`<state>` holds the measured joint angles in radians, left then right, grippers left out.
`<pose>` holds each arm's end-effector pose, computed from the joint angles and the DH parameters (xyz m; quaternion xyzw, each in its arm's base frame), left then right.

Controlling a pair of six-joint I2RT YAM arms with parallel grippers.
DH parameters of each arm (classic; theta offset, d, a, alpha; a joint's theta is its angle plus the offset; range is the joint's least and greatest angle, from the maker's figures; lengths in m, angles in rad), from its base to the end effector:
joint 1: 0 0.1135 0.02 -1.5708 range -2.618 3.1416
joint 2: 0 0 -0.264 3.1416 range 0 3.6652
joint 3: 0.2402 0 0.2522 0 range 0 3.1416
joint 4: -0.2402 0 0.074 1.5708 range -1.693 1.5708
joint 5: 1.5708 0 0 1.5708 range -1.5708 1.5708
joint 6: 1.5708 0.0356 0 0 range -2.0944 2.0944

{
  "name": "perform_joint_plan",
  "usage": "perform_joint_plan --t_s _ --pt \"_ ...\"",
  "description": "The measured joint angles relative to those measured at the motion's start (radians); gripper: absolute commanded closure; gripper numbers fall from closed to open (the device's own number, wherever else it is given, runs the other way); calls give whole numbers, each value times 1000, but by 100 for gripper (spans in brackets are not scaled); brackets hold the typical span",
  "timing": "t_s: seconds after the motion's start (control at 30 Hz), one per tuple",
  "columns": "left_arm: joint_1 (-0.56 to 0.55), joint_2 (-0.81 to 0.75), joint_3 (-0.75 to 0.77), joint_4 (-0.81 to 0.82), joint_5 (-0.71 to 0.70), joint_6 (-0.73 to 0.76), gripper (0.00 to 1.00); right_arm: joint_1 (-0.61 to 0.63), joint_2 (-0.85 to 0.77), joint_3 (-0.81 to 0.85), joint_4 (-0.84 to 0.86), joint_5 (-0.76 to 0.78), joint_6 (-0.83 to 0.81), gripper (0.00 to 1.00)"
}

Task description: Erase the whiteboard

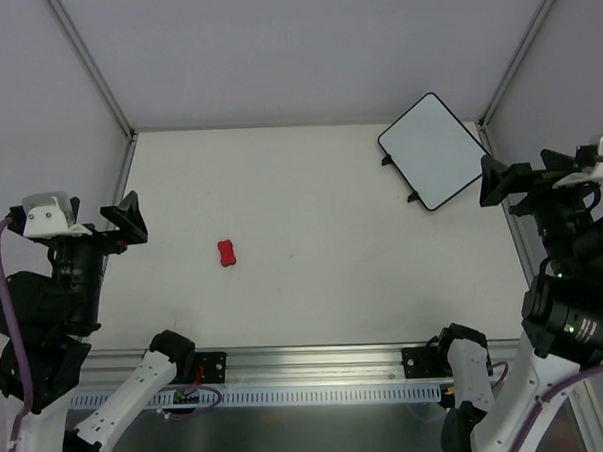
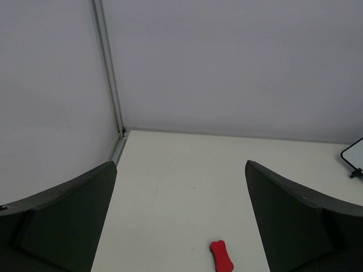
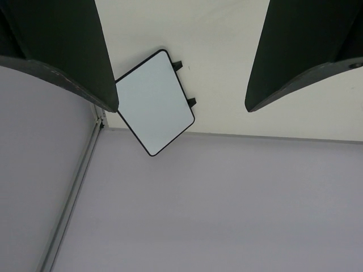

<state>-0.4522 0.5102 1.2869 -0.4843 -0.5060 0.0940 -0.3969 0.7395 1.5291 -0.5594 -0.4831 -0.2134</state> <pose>0.0282 0.0055 0.4872 -0.0377 0.6103 0.0085 0.7912 0.0595 -0.0070 0.5317 -0.1314 0.6178 -0.0869 0.7704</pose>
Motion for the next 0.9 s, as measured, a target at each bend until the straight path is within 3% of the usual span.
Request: perform_joint_plan --t_s 0.33,0.9 --pt "-14 -42 21 -26 -51 30 1 164 -191 -38 -38 249 -136 1" --pt "-14 -41 40 -37 -55 30 1 227 -203 -38 -52 335 -214 1"
